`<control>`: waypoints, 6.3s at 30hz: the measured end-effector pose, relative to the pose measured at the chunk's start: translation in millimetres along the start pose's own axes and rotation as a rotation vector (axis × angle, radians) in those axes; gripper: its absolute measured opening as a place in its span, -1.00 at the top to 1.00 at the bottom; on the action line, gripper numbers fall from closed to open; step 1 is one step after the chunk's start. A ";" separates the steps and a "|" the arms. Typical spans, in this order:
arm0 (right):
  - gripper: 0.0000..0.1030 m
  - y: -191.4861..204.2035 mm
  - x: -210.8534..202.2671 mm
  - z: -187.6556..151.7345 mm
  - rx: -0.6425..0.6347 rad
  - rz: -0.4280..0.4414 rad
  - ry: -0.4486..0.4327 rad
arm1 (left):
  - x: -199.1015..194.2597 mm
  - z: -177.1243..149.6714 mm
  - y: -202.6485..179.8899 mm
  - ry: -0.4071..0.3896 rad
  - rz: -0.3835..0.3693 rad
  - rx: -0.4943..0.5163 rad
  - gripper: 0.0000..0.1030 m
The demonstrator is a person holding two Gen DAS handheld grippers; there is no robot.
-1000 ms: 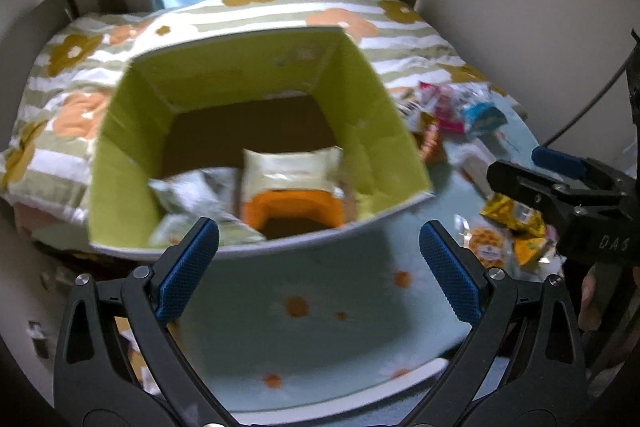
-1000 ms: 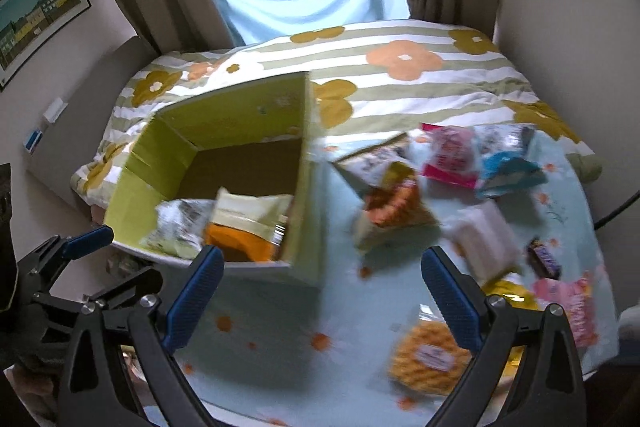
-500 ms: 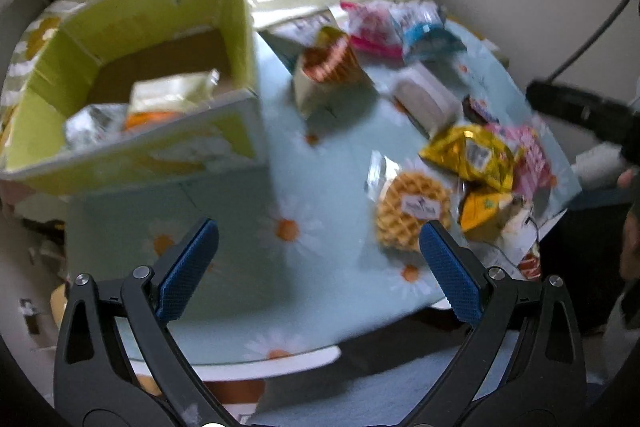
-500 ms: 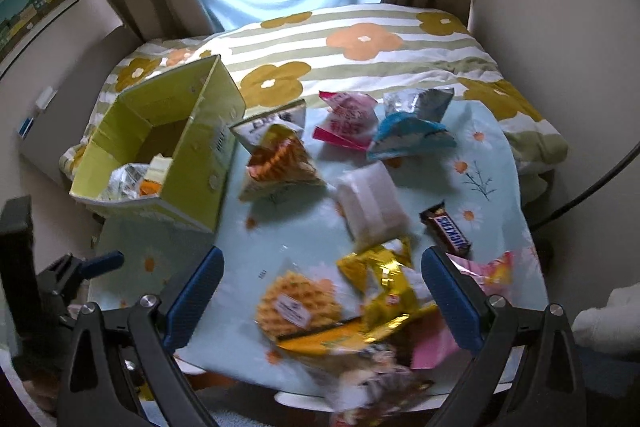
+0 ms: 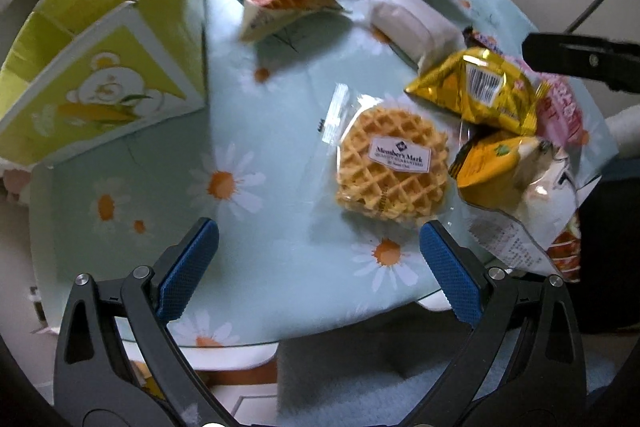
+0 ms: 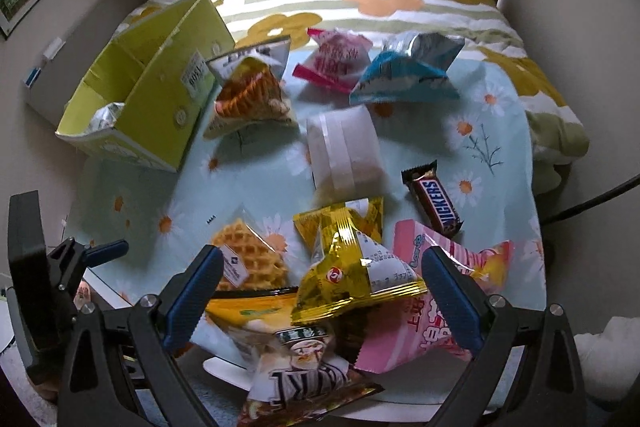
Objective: Organize snacks
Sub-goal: 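Move both tools back over the scattered snacks, then grasp the waffle packet with the left tool while the right tool grasps a gold bag, then carry the waffle and gold bag into the yellow box and release both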
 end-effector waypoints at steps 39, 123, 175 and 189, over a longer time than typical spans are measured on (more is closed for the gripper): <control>-0.66 -18.7 77.9 15.3 0.023 -0.036 0.216 | 59.1 64.1 -61.3 0.012 -0.021 0.399 -1.00; -0.80 100.1 -24.7 117.3 0.077 0.097 -0.146 | -165.6 116.7 246.2 -0.373 -0.058 -0.133 -0.48; -0.11 192.5 -34.7 192.3 0.161 0.101 -0.212 | -145.4 134.0 343.4 -0.322 -0.064 -0.146 -0.48; -0.11 240.9 21.7 241.5 0.027 0.109 -0.085 | -95.7 145.1 359.6 -0.222 -0.024 -0.132 -0.99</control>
Point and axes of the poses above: each gripper's, at about its wrist camera, not at the fingertips, and x roughly the way its jaws point, y to its left, z to its top, the point moved 7 cm from there along x, roughly the way its jaws point, and after that the axes turned 14 degrees about y, right-handed, at the moved point
